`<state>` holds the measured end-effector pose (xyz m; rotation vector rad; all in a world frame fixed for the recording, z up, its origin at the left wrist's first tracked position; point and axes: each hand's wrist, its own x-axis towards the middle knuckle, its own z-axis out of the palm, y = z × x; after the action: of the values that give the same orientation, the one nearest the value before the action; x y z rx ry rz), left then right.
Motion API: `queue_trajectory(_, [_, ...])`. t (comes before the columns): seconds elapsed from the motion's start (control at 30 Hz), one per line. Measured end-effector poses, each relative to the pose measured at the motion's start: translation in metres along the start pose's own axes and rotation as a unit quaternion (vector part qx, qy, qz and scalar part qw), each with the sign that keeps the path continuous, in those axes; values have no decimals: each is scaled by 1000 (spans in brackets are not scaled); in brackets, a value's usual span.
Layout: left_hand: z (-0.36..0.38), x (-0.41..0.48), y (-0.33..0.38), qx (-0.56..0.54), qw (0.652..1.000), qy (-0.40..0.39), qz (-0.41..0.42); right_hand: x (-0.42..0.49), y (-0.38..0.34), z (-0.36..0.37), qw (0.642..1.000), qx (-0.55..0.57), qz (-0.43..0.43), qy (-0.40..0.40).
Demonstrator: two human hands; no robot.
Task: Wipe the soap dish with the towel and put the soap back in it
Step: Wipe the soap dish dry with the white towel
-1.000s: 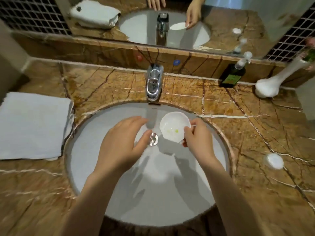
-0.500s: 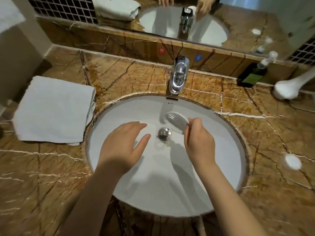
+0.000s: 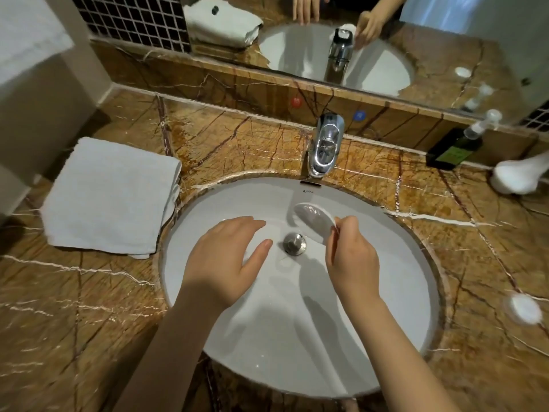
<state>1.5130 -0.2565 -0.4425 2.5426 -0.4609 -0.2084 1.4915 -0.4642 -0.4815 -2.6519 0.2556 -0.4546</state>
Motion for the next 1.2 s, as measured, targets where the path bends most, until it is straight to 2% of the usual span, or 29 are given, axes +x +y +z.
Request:
queue_trajectory(0.23, [-1,-2,-7,7,1000,3,6,0,-11,4,999,34,18,20])
queue_trajectory(0.3, [-1,-4,-10,5,1000,6,7,1,-16,9,995,76,71,12])
queue_trajectory(0.4, [-4,-8,-20,5,1000,16,9,-2,-27,15,969,180,168,-24])
queue_trajectory(0.5, [-23,-8,-48,55,998,33,3,-5,-39,16,948,242,200,-56])
queue_trajectory(0.6, [-61,11,-85,116,988,98,-24,-1,-53,15,942,268,189,-69])
queue_trajectory(0.63, [-74,19,-96,145,984,97,-29,1,-58,16,939,279,188,-70])
queue_trajectory(0.7, [-92,33,-119,209,976,9,-68,5,-68,17,929,307,198,-68])
queue_trajectory(0.77, [-98,33,-139,262,947,-143,-118,8,-76,20,921,325,204,-67])
queue_trajectory(0.8, [-98,28,-148,277,934,-184,-128,9,-80,22,918,331,206,-68])
queue_trajectory(0.83, [-96,23,-154,293,929,-188,-125,10,-84,24,917,336,206,-68])
queue_trajectory(0.97, [-83,15,-160,380,917,-87,-84,16,-95,35,912,344,210,-82])
queue_trajectory(1.2, [-68,35,-148,336,932,26,-132,37,-115,54,889,382,235,-96])
